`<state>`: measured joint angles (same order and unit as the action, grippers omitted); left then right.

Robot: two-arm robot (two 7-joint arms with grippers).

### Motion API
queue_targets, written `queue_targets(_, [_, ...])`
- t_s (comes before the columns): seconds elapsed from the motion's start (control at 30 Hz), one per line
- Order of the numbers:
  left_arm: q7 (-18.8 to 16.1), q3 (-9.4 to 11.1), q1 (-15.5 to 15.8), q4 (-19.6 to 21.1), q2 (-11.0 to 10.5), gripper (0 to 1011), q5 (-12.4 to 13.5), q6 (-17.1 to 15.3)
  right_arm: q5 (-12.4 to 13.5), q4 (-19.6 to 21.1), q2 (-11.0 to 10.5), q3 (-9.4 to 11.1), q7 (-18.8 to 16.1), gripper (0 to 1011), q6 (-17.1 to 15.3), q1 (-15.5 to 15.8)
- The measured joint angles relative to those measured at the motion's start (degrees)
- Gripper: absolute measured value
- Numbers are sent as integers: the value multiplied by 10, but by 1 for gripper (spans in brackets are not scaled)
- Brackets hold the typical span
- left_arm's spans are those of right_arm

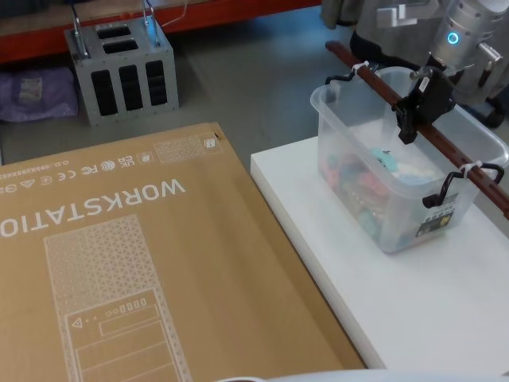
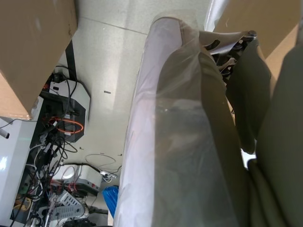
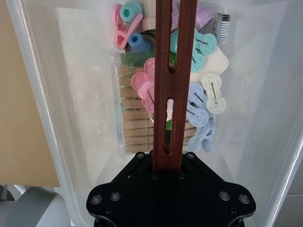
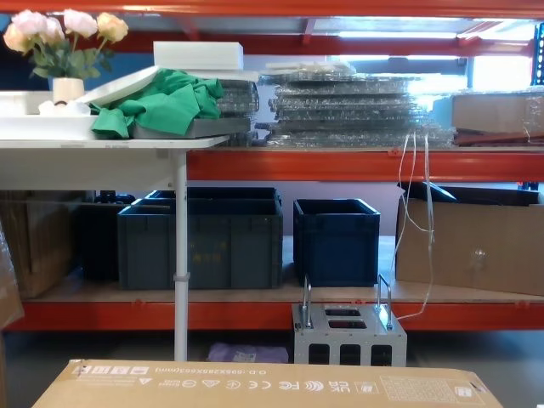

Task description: Use one hand to grasp the basket and place it at the designated location.

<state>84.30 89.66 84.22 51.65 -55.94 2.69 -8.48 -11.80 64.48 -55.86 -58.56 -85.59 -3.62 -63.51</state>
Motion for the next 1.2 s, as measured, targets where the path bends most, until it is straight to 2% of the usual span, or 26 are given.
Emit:
queue_targets(0.33, [0, 0, 0, 0, 0, 0, 0, 0, 1, 15, -8, 6, -4, 0, 1, -5])
queue_targets(0.77, [0, 0, 0, 0, 0, 0, 0, 0, -1, 43, -23, 19, -15, 0, 5, -29])
queue_targets(1.03, [0, 0, 0, 0, 0, 0, 0, 0, -11, 52, -26, 21, -17, 0, 29, -42])
queue_targets(1.2, [0, 0, 0, 0, 0, 0, 0, 0, -13, 47, -20, 20, -19, 0, 50, -49])
